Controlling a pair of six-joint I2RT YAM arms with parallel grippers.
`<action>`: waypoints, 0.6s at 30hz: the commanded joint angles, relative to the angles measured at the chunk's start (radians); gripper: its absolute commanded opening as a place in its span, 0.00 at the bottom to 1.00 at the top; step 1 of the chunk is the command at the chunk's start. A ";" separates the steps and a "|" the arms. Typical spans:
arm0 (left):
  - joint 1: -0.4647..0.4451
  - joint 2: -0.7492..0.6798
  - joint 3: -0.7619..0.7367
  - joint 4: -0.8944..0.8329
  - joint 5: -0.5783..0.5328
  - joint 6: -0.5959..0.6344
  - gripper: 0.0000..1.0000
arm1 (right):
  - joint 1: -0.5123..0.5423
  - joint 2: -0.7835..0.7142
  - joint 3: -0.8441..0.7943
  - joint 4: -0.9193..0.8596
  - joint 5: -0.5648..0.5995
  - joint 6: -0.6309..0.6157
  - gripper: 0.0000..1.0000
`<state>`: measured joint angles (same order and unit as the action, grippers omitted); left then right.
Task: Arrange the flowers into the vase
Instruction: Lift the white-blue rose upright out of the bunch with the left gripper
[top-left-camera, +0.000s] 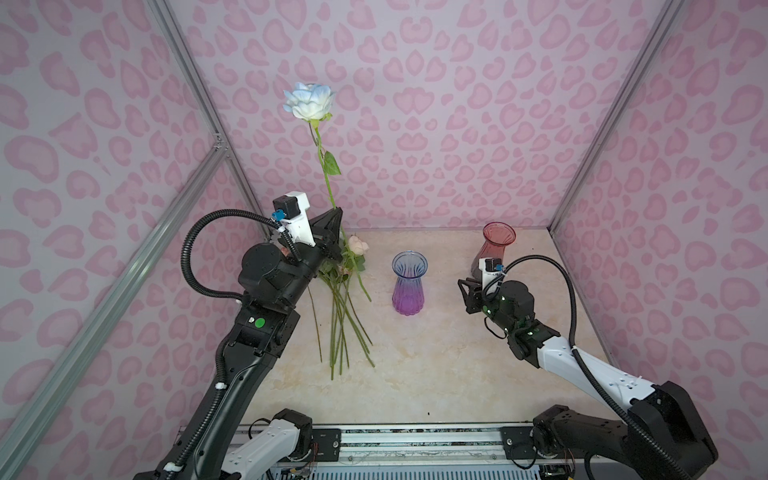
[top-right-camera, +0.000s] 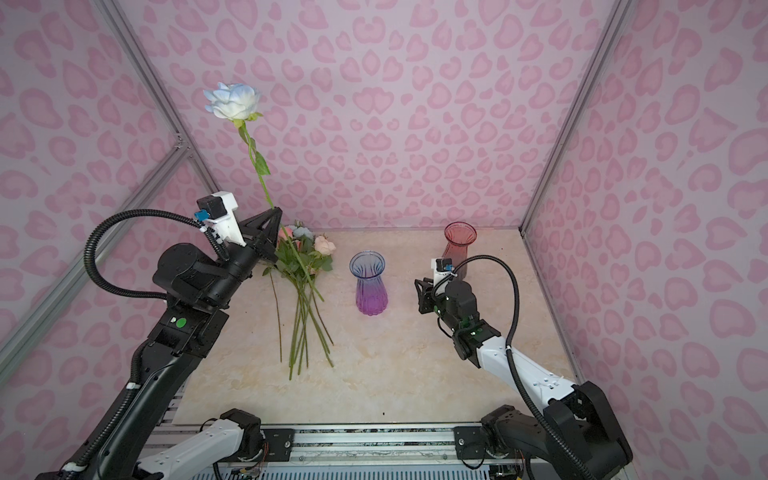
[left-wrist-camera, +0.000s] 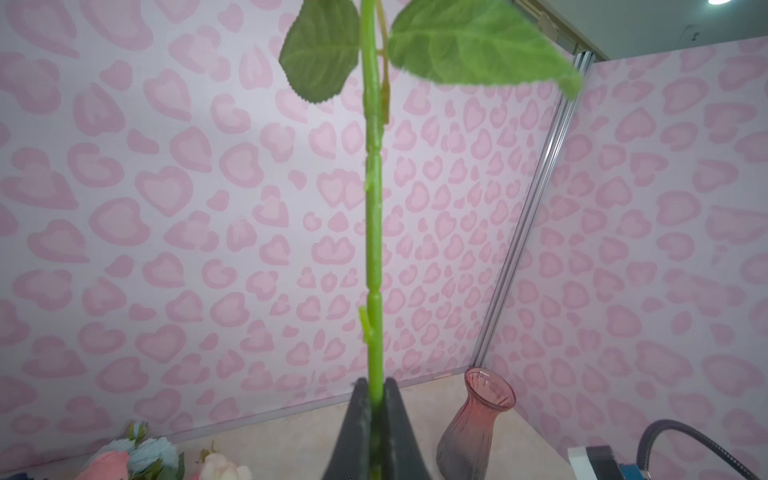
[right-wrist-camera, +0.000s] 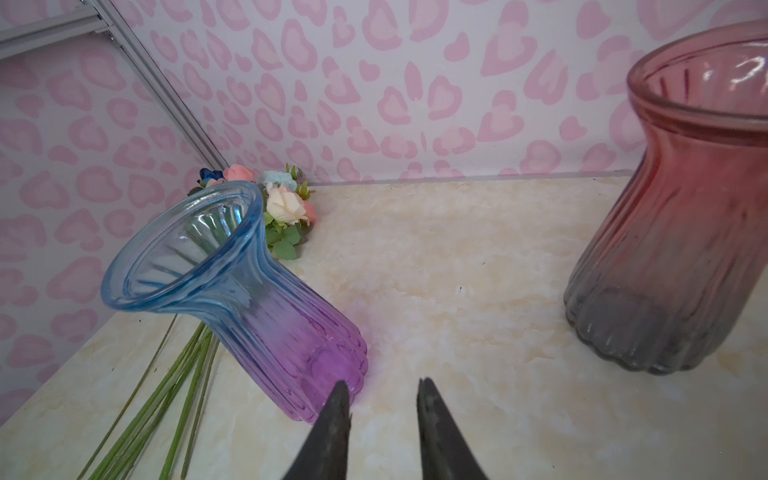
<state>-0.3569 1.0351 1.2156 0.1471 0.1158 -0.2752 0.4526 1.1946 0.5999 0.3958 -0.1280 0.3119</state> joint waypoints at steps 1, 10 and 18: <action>-0.026 0.057 0.040 0.228 0.005 -0.059 0.03 | 0.001 -0.003 -0.020 0.073 0.012 0.011 0.29; -0.115 0.251 0.104 0.440 -0.039 -0.029 0.03 | 0.003 -0.055 -0.018 0.037 0.041 -0.008 0.29; -0.149 0.324 0.081 0.456 -0.039 -0.029 0.03 | 0.003 -0.059 -0.033 0.040 0.044 -0.001 0.30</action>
<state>-0.4992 1.3518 1.3136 0.5373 0.0792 -0.3058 0.4557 1.1366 0.5816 0.4206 -0.0975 0.3111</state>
